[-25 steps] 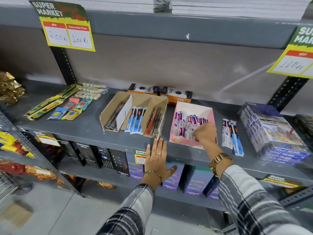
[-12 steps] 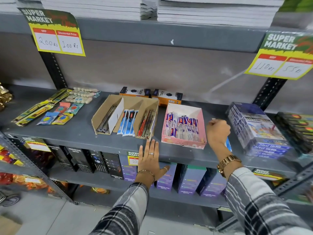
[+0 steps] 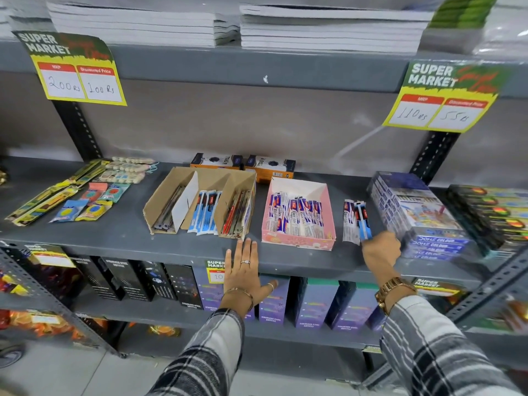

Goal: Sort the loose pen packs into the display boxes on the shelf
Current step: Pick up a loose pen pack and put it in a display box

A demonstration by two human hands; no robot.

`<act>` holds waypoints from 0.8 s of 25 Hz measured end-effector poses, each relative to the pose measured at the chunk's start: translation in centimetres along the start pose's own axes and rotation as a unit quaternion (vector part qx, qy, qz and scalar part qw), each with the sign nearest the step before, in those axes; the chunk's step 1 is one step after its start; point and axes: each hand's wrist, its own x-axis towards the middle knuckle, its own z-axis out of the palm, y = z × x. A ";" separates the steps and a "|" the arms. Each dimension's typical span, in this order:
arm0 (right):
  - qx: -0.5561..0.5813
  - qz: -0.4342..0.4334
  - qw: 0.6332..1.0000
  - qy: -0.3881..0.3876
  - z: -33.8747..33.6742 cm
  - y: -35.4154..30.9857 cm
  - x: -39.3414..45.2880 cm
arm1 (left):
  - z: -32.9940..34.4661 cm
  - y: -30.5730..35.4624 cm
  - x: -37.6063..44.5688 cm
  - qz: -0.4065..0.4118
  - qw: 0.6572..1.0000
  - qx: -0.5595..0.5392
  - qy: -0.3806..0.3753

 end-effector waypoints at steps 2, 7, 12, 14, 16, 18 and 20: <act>0.007 0.008 1.000 0.000 0.1 0.1 0.2 | -0.1 0.0 0.1 -0.002 1.000 -0.002 -0.004; 0.060 0.052 0.997 0.001 -0.2 -0.2 1.0 | 0.1 0.0 0.1 -0.004 1.000 -0.004 -0.008; 0.170 0.054 0.984 -0.027 -0.6 -1.4 0.6 | -0.2 -0.2 0.2 0.005 1.000 0.004 -0.023; 0.207 0.054 0.976 -0.043 -1.1 -2.2 -0.1 | -0.3 -0.4 0.1 0.012 0.999 0.008 -0.030; 0.249 0.044 0.966 -0.062 -1.4 -2.8 -0.7 | -0.5 -0.7 -0.1 0.024 0.999 0.006 -0.043; 0.300 0.032 0.950 -0.087 -1.7 -3.2 -1.4 | -0.7 -0.9 -0.4 0.034 0.998 -0.004 -0.053; 0.323 0.018 0.937 -0.133 -2.1 -3.7 -2.3 | -1.0 -1.2 -0.9 0.036 0.998 -0.017 -0.049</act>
